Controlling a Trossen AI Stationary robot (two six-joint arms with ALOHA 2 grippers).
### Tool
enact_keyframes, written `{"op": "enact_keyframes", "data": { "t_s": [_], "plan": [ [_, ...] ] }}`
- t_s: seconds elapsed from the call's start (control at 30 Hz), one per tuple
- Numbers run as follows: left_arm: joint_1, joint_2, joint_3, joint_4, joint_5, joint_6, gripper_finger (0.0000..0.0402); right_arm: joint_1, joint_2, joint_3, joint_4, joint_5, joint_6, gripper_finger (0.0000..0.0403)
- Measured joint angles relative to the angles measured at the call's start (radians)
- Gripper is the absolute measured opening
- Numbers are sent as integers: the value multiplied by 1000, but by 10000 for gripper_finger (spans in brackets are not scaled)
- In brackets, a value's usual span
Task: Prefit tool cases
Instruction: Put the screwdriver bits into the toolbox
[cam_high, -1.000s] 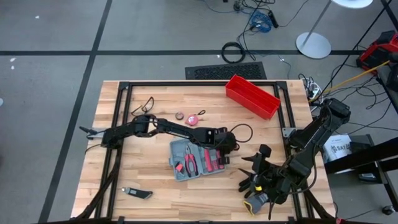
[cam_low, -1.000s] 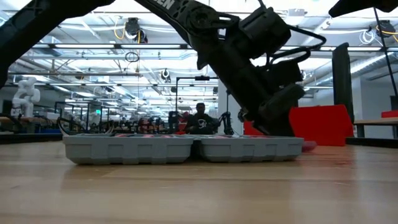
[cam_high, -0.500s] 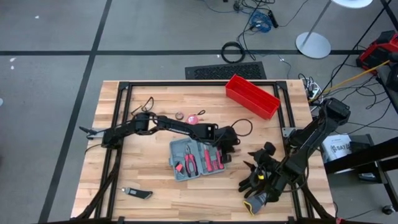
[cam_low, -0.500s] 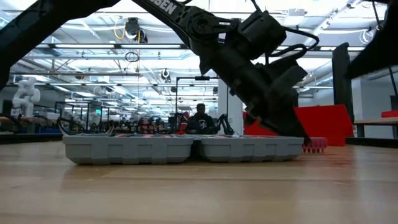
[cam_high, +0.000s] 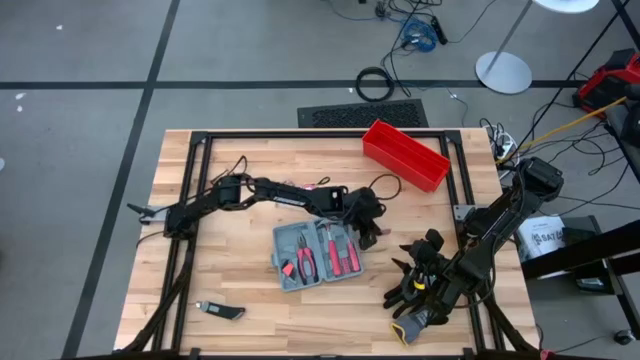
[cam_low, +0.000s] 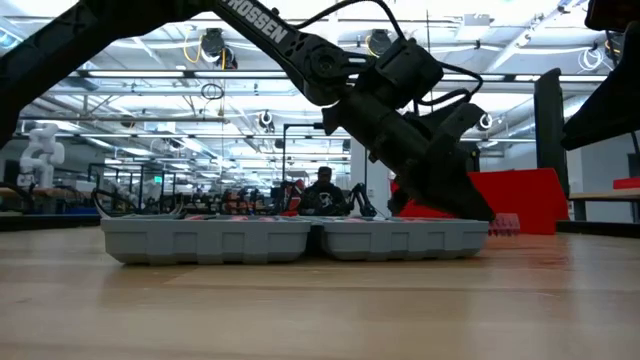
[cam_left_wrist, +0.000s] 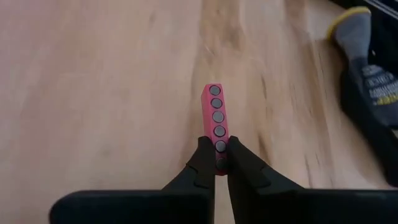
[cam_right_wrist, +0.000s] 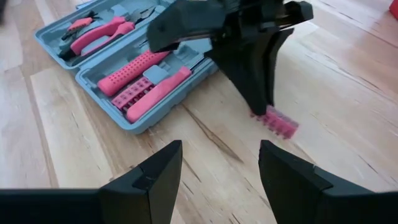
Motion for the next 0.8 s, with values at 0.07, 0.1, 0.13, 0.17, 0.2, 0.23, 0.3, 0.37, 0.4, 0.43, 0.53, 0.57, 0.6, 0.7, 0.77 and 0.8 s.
{"op": "enact_keyframes", "data": {
  "t_s": [0.07,0.1,0.13,0.17,0.2,0.23,0.3,0.37,0.4,0.43,0.53,0.57,0.6,0.7,0.77,0.8],
  "plan": [
    [3,0,0,21,2,-5,16,0,0,0,-1,0,0,200],
    [3,-3,0,41,6,-13,15,0,0,0,-2,0,0,200],
    [2,-8,0,59,14,-20,15,0,0,0,-1,0,0,200],
    [1,-13,0,87,21,-26,15,0,0,0,-2,0,0,200],
    [0,-25,1,107,24,-28,14,1,0,0,-1,0,0,200],
    [0,-39,1,102,26,-25,14,5,0,0,-1,0,0,200],
    [7,-65,3,102,26,-1,14,24,0,0,6,2,0,200],
    [20,-94,3,69,22,27,13,53,0,0,4,14,19,200],
    [26,-111,3,61,20,41,12,72,0,0,3,31,43,200],
    [31,-127,3,50,18,55,12,90,0,0,-6,52,70,200],
    [45,-185,3,50,18,100,4,141,0,0,-21,166,136,200],
    [48,-204,3,54,19,113,2,153,1,0,-21,228,146,200],
    [51,-222,3,61,23,129,3,164,5,0,-19,287,151,200],
    [58,-288,3,59,59,167,4,173,25,0,-20,418,139,200],
    [58,-344,3,41,70,195,4,167,50,0,-19,450,128,200],
    [57,-371,3,32,70,213,4,162,63,0,-22,442,127,200]
  ]
}}
